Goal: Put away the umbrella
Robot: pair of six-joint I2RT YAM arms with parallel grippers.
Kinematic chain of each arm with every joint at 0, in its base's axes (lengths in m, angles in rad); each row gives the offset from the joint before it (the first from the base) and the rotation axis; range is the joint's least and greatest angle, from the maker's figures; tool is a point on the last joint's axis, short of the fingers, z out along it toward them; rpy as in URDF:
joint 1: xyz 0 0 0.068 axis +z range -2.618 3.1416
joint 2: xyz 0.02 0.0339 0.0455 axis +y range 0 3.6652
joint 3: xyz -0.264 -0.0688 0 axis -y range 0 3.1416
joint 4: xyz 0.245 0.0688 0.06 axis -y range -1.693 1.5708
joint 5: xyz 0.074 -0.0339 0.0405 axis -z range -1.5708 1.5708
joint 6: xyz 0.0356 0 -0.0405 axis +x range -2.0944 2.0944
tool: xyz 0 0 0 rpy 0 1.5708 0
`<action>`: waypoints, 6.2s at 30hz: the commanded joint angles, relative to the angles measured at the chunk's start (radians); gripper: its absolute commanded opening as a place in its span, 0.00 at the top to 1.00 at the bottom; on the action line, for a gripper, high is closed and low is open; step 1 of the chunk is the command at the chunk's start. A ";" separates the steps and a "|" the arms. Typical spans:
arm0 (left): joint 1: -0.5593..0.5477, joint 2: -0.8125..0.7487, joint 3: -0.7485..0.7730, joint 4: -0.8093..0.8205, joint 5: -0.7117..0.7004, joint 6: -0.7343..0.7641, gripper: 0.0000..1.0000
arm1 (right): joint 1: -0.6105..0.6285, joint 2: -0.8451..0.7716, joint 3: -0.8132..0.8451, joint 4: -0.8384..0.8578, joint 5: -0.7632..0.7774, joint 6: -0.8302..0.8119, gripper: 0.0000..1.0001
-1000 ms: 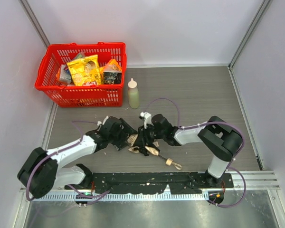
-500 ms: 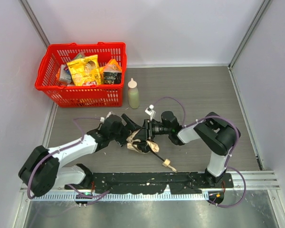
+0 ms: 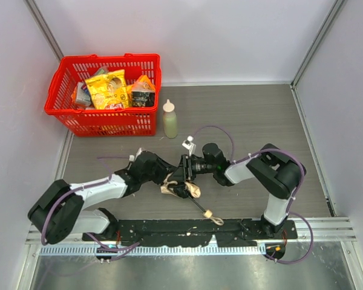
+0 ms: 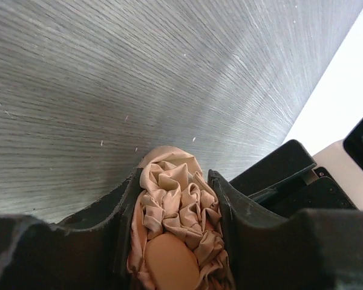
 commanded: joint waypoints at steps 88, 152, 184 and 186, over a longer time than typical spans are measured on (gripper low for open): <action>0.126 -0.266 0.510 -0.130 -0.510 -0.102 1.00 | 0.245 -0.546 0.451 -0.771 0.382 -0.417 0.99; 0.140 -0.326 0.412 -0.225 -0.039 -0.176 1.00 | 0.082 -0.604 0.478 -1.284 0.627 -0.734 0.58; 0.175 -0.387 0.190 0.110 0.188 0.292 1.00 | -0.028 -0.592 0.831 -1.633 0.180 -0.874 0.22; 0.185 -0.384 0.178 0.133 0.220 0.276 1.00 | -0.046 -0.595 0.810 -1.619 0.159 -0.866 0.22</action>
